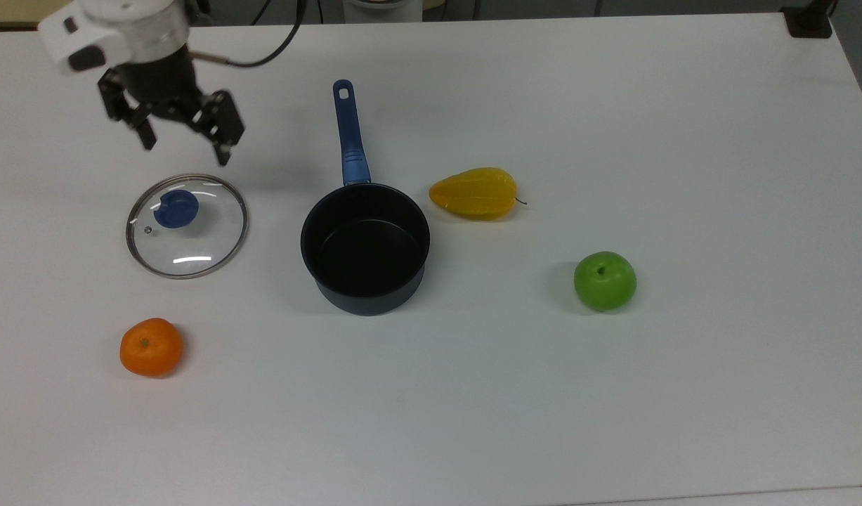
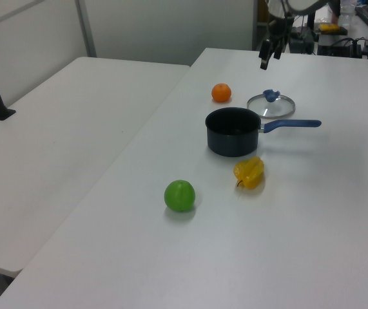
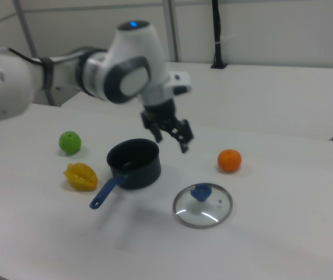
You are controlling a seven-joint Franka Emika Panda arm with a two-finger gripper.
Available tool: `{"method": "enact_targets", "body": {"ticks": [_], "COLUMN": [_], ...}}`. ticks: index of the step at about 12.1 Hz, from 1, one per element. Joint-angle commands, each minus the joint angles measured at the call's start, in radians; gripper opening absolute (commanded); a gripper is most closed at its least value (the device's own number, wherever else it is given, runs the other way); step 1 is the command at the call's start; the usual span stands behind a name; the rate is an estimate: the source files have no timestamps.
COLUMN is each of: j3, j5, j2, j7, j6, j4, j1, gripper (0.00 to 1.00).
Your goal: Open lid
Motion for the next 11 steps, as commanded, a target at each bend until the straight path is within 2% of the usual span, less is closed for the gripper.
{"method": "enact_targets", "body": {"ticks": [1, 3, 5, 7, 11], "j3": [-0.002, -0.001, 0.001, 0.001, 0.001], "j5": [-0.018, -0.015, -0.012, -0.012, -0.017], "j2": [-0.095, -0.126, -0.146, -0.171, -0.175], "j7": [0.056, 0.09, 0.107, 0.15, 0.15], "j6": [-0.177, -0.28, -0.313, -0.318, -0.315], "j4": [-0.01, 0.012, 0.01, 0.002, -0.002], "j1": [0.072, 0.114, 0.152, 0.157, 0.181], "gripper": [1.0, 1.0, 1.0, 1.0, 1.0]}}
